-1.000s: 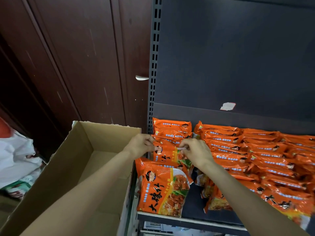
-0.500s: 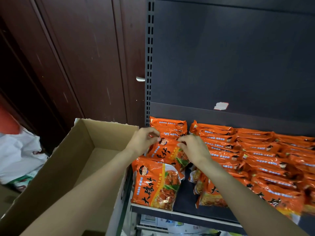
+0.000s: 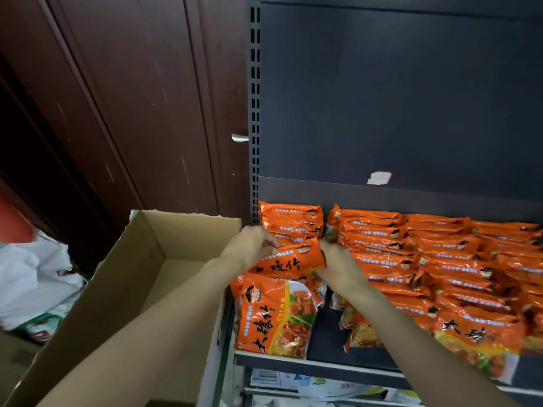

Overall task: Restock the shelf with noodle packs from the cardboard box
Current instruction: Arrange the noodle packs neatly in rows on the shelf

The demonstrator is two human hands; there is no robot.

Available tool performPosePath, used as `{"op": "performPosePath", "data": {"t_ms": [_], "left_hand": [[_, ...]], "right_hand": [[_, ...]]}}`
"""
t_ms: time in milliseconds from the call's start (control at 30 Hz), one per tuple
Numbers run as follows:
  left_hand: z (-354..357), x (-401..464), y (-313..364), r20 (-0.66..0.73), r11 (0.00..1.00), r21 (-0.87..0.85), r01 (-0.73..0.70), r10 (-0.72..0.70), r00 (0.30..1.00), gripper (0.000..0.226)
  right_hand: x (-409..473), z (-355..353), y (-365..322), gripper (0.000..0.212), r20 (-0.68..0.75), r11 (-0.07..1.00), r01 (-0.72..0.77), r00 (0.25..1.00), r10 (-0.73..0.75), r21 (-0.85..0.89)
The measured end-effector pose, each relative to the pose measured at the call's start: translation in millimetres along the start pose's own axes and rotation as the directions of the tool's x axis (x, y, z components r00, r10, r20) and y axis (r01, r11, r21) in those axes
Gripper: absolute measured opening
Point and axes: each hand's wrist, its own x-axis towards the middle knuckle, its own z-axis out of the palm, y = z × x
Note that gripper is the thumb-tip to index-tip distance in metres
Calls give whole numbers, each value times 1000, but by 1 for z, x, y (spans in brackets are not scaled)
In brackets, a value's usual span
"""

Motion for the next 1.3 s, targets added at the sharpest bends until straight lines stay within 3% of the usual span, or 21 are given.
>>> {"op": "performPosePath", "data": {"t_ms": [67, 133, 200, 300, 400, 567, 767, 933, 1133, 1300], "left_hand": [[0, 4, -3, 77, 998, 38, -46, 43, 996, 20], [1, 5, -6, 168, 996, 30, -81, 75, 983, 24], [2, 3, -9, 208, 996, -23, -89, 92, 974, 25], [1, 2, -18, 29, 997, -70, -44, 47, 998, 23], [-4, 6, -28, -139, 998, -52, 24, -31, 990, 28], [-3, 17, -27, 43, 996, -50, 81, -78, 996, 40], [5, 24, -25, -17, 995, 96, -14, 16, 1000, 36], [6, 26, -25, -72, 998, 48, -31, 35, 997, 23], [-12, 29, -41, -252, 974, -188, 129, -175, 952, 23], [-11, 21, -51, -90, 920, -276, 278, -313, 946, 12]], "right_hand": [[-1, -1, -8, 62, -105, 991, 87, 992, -76, 102], [0, -3, -13, 43, -167, 981, 187, 970, -178, 44], [2, -1, -14, 18, -97, 982, 173, 979, -179, -71], [2, 7, -11, 17, 1, 986, 117, 993, -118, -117], [1, 10, -10, 20, 11, 992, 92, 996, -91, -90], [10, 8, -8, 25, -39, 999, 16, 999, -15, 36], [12, 10, -5, 35, -132, 997, -70, 989, 72, 23], [21, 3, -9, 41, -71, 979, -142, 989, 132, -147], [26, 4, -10, 55, -73, 986, -83, 995, 72, -148], [28, 6, -12, 44, -19, 995, -55, 998, 54, -85]]}}
